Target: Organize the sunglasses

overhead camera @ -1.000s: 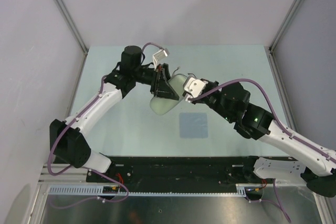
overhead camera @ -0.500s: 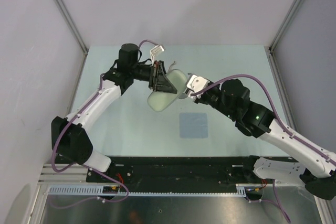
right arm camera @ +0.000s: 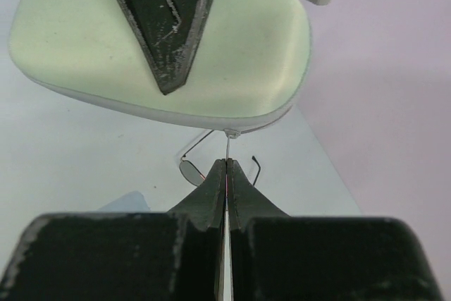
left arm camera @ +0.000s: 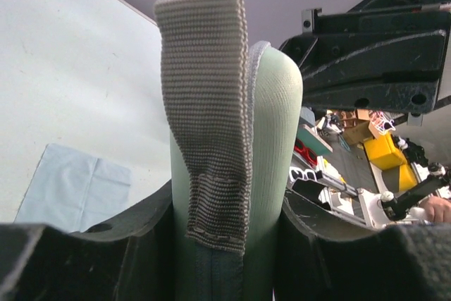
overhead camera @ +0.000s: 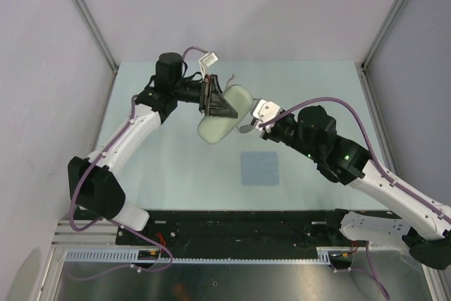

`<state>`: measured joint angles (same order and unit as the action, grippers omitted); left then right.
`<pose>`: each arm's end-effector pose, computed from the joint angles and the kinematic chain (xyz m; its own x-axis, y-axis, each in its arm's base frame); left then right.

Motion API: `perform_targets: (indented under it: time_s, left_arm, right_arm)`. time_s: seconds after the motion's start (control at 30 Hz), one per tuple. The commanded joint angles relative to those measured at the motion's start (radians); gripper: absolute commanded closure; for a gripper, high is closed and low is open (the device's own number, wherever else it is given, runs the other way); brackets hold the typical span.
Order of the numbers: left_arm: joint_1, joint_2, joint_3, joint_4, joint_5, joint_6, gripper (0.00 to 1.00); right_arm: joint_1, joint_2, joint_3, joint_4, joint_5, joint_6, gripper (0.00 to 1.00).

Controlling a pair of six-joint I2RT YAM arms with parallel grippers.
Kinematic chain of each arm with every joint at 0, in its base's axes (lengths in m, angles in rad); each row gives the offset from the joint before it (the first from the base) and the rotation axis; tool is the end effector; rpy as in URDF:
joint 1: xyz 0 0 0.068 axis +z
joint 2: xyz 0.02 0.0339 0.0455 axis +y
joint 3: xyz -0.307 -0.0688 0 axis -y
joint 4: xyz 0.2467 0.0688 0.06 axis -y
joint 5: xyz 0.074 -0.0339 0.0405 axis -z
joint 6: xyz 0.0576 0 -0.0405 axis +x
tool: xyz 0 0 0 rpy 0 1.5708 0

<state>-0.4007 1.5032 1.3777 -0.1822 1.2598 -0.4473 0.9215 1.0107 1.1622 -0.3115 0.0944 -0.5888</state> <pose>0.2906 -0.1827 0.4207 -0.6644 0.1377 -0.7346 0.7402 -0.0139 -0.6722 0.1382 0.1731 0.4492 0.3290 -0.4810 -0.8126 -0.6661 0.4917 -0.5608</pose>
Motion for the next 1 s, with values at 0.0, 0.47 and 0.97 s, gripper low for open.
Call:
perform_targets:
  time_s: [0.0,0.47,0.97]
  left_arm:
    - [0.02,0.003,0.064,0.043,-0.072,-0.062,0.51]
    - [0.028,0.084,0.119,0.11,-0.292,-0.295,0.51]
    - [0.03,0.034,-0.002,0.322,-0.568,-0.484,0.53]
  right_arm:
    - [0.023,0.019,0.037,0.008,-0.067,0.056,1.0]
    - [0.077,0.08,0.021,0.089,-0.154,0.188,1.0]
    - [0.105,0.137,-0.028,0.236,-0.199,0.383,1.0]
